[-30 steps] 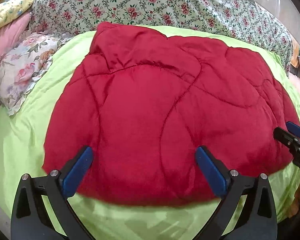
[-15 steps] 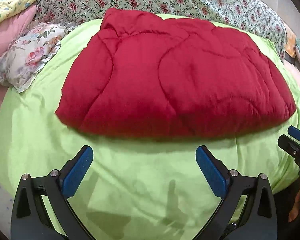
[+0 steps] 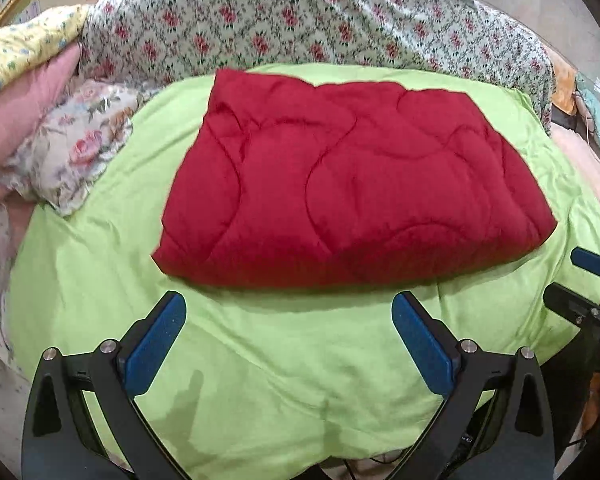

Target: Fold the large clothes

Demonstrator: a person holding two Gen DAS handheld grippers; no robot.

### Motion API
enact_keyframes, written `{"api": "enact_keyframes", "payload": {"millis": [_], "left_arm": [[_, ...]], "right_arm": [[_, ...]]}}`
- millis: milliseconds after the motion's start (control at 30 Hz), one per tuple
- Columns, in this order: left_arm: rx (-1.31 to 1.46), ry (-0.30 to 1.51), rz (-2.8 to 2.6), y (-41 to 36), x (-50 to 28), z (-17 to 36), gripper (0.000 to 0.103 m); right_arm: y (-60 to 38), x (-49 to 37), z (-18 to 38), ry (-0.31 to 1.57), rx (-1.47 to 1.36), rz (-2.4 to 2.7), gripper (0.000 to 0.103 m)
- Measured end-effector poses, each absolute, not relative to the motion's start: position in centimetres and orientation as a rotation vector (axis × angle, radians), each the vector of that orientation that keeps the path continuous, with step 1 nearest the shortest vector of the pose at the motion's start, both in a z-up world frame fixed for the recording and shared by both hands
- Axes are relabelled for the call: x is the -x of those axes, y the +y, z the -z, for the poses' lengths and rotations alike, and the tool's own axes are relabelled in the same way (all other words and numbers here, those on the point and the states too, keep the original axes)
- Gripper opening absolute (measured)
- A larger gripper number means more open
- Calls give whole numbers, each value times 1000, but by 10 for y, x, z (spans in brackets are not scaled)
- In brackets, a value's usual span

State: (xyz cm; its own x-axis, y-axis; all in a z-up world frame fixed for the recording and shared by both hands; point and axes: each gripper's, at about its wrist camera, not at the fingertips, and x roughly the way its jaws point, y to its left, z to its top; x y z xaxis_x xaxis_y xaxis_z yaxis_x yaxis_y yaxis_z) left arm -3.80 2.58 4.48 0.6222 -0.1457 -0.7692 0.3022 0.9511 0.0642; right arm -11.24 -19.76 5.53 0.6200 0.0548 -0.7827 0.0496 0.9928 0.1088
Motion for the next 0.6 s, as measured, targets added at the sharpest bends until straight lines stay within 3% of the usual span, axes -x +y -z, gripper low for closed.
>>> {"api": "enact_keyframes", "payload": {"millis": [600], "left_arm": [[-204, 970, 155, 9, -14, -9, 103]], "right_arm": [[-202, 71, -35, 961, -155, 36, 102]]}}
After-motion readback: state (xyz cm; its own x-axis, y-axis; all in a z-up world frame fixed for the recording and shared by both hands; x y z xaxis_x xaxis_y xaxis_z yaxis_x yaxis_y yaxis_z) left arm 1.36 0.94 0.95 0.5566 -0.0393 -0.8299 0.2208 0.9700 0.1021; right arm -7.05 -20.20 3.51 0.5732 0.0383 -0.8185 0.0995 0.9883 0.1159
